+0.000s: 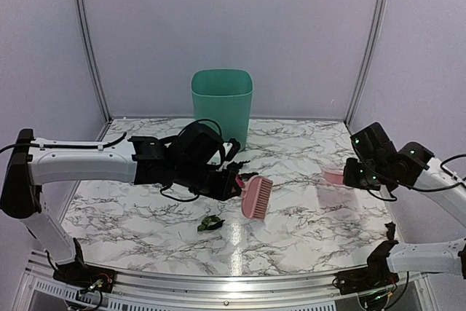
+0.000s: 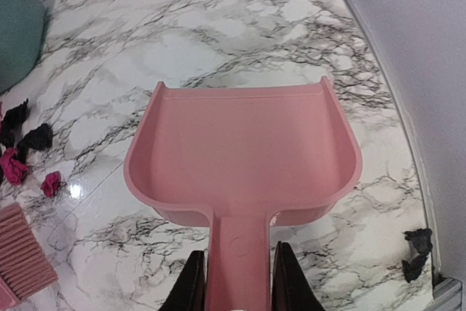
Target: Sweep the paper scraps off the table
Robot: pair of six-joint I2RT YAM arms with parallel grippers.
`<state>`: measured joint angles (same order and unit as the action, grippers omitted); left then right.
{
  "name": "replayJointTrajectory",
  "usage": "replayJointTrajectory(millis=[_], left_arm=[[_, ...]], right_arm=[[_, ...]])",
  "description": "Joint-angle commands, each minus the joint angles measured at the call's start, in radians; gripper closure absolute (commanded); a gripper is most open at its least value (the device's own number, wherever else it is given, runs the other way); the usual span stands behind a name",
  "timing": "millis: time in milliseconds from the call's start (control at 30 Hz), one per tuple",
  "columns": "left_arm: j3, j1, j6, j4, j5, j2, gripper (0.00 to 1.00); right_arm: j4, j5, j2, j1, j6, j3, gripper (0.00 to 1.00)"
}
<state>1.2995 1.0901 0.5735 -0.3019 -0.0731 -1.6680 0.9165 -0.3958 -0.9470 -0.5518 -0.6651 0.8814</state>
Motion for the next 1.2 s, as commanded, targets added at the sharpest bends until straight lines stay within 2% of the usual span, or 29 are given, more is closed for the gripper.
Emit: replayJointTrajectory(millis=[0,67,200,333,533,633,733,867,1033,1167], left_arm=[[-0.048,-0.001,-0.024,0.012,0.049,0.084,1.00],[-0.071,-0.001,-0.027,0.012,0.044,0.101,1.00],[-0.113,-0.001,-0.035,0.012,0.030,0.142,1.00],[-0.150,-0.001,-0.037,0.012,0.015,0.191,1.00],[-0.175,-0.001,-0.032,0.007,-0.032,0.245,1.00],[-0.176,-0.001,-0.032,-0.007,-0.055,0.268,1.00],[-0.183,-0.001,-0.030,-0.016,-0.063,0.290,1.00],[-0.196,-0.001,-0.017,-0.029,-0.069,0.312,1.00],[-0.250,0.001,0.003,-0.036,-0.038,0.378,1.00],[-0.298,0.001,0.032,-0.036,-0.005,0.423,1.00]], right_arm=[[0.367,-0.272,0.018,-0.004,-0.341,0.115,1.00],[0.456,-0.302,-0.012,0.003,-0.453,0.136,1.00],[0.459,-0.216,-0.013,0.042,-0.564,0.112,1.00],[0.460,-0.223,0.032,0.070,-0.687,0.127,1.00],[0.459,-0.349,0.136,0.170,-0.915,0.239,1.00],[0.458,-0.380,0.217,0.219,-1.112,0.180,1.00],[0.458,-0.340,0.248,0.249,-1.283,0.094,1.00],[0.459,-0.297,0.243,0.272,-1.431,0.012,1.00],[0.452,-0.274,0.249,0.277,-1.530,-0.103,1.00],[0.334,-0.227,0.247,0.277,-1.426,-0.195,1.00]])
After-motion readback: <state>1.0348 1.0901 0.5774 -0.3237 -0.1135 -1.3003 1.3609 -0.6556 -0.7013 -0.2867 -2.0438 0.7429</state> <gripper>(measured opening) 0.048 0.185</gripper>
